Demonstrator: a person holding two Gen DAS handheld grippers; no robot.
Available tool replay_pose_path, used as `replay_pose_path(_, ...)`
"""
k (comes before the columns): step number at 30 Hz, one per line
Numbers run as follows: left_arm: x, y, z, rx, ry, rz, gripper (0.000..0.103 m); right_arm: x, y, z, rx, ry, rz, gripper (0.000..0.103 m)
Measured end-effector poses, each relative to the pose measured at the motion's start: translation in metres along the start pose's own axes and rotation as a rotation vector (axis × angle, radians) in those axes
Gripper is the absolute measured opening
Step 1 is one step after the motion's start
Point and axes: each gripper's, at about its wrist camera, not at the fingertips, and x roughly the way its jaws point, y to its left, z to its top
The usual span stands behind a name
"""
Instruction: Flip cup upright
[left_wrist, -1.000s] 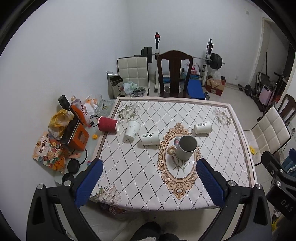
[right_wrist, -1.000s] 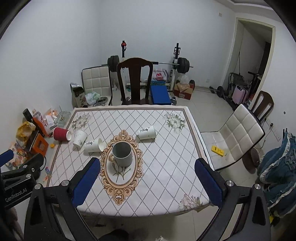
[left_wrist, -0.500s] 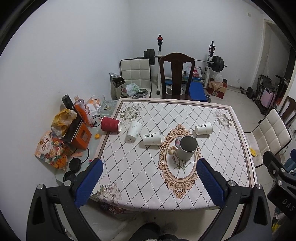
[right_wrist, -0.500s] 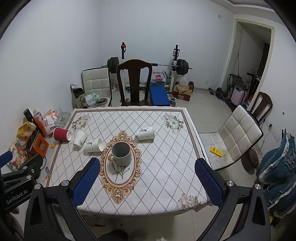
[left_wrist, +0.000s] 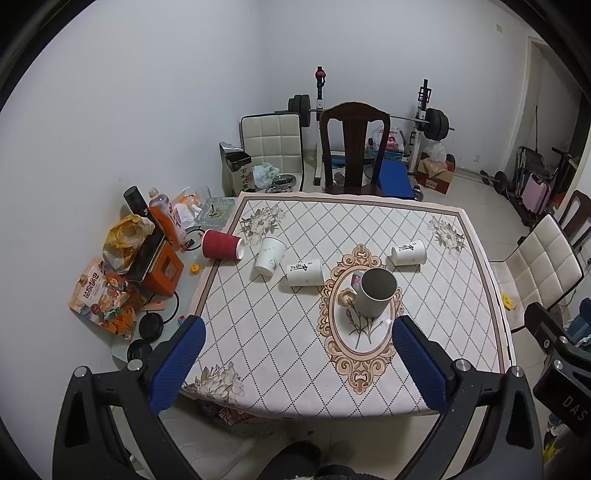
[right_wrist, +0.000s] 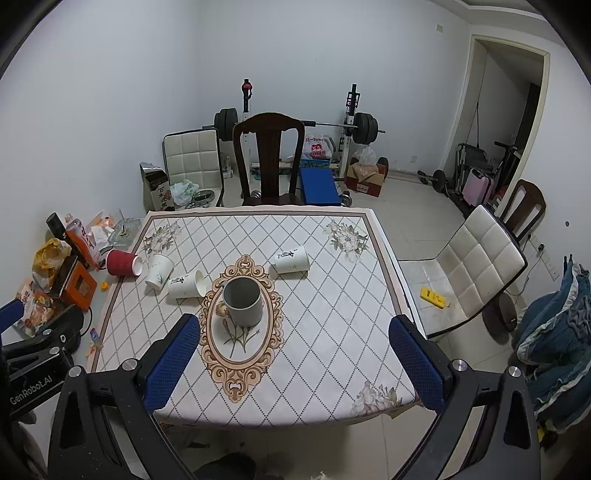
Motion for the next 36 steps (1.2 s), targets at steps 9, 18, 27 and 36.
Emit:
replay_pose_path(9,0.002,0.002,-0.001,0.004,0.004,0.001,0.103,0.002,0.005,-0.002,-0.003,0.007,0.007,0.103)
replay_pose_path(18,0.002,0.002,-0.002,0.006,0.006,-0.001,0.103,0.004,0.005,-0.003,-0.003,0.010,0.012,0.103)
replay_pose_path(27,0.002,0.003,-0.002,0.005,0.008,0.000,0.103,0.005,0.007,-0.003,-0.005,0.013,0.012,0.103)
replay_pose_path(36,0.002,0.004,-0.002,0.009,0.007,-0.003,0.103,0.006,0.011,-0.004,-0.009,0.013,0.015,0.103)
